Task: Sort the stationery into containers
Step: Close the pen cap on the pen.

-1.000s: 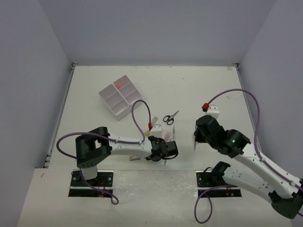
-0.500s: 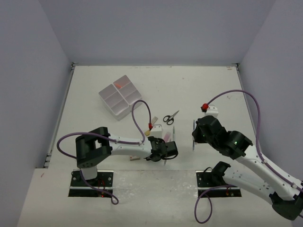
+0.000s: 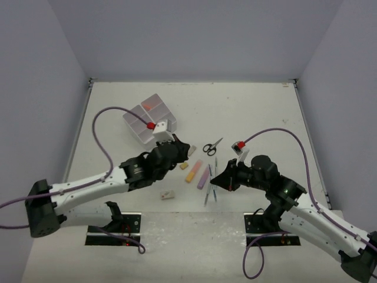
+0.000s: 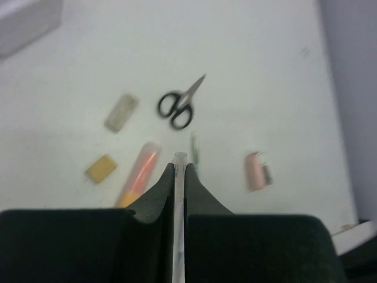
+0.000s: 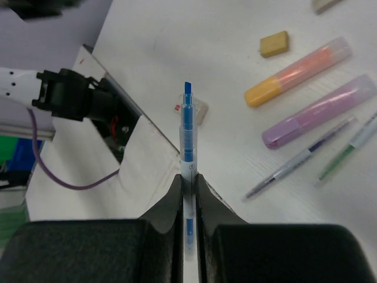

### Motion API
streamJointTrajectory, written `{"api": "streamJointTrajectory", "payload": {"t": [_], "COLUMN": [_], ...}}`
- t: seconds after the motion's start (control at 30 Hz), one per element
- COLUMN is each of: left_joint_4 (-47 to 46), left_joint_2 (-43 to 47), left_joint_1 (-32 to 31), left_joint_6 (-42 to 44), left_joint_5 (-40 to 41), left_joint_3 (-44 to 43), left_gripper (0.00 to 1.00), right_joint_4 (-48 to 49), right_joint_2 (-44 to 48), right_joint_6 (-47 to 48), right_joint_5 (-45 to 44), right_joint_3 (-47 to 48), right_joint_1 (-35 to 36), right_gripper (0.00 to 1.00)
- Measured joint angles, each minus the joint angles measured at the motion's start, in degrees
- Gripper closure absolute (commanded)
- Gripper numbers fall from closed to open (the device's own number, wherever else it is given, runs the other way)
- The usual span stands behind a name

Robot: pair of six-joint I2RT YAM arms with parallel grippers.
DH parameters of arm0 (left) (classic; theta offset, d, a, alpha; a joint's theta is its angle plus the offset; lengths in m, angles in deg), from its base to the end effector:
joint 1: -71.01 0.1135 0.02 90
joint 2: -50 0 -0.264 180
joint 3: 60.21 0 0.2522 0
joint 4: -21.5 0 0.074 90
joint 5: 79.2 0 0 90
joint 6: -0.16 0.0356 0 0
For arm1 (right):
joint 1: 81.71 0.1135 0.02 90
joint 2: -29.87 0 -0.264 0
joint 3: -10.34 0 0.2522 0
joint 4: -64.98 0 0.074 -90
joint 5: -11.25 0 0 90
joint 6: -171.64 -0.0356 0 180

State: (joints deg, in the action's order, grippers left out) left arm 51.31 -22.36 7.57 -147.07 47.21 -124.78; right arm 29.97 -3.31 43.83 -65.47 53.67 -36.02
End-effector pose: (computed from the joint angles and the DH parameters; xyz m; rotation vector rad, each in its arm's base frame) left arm 0.1402 -0.2331 0.2683 -0.2263 2.1217 -0.5578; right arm 0.0960 0.1101 0.2567 -0.3122 2.1688 1.1192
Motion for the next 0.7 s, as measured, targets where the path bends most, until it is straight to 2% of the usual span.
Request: {"api": "streamJointTrajectory", "payload": {"t": [0.13, 0.23, 0.33, 0.53, 0.7], "left_joint_4": [-19.7, -31.7, -39.9, -47.1, -49.9], "left_joint_2": [15.1, 18.9, 19.3, 19.3, 20.4], "left_joint_1": [2.7, 2.7, 2.7, 2.7, 2.7], "left_joint_6": [5.7, 7.6, 8.4, 8.9, 8.9], "left_joint_5": [-3.6, -7.4, -11.2, -18.3, -20.2], "left_joint_3": [9.0, 13.7, 18.6, 21.2, 21.2], "left_gripper": [1.00, 1.00, 1.00, 1.00, 1.00], "right_joint_4": [9.0, 15.8, 21.6, 26.3, 27.0], "right_joint_2": [-1.7, -1.6, -2.7, -8.6, -8.8], "right_joint_6": [-1.7, -2.6, -3.5, -4.7, -4.8], "right_joint_5": [8.0, 11.9, 14.9, 17.3, 17.8], "right_joint_3": [-1.8, -1.8, -1.5, 0.3, 0.4], "right_joint_1": [0.0, 0.1, 0.1, 0.3, 0.4], "right_gripper": [1.00, 1.00, 1.00, 1.00, 1.00]}}
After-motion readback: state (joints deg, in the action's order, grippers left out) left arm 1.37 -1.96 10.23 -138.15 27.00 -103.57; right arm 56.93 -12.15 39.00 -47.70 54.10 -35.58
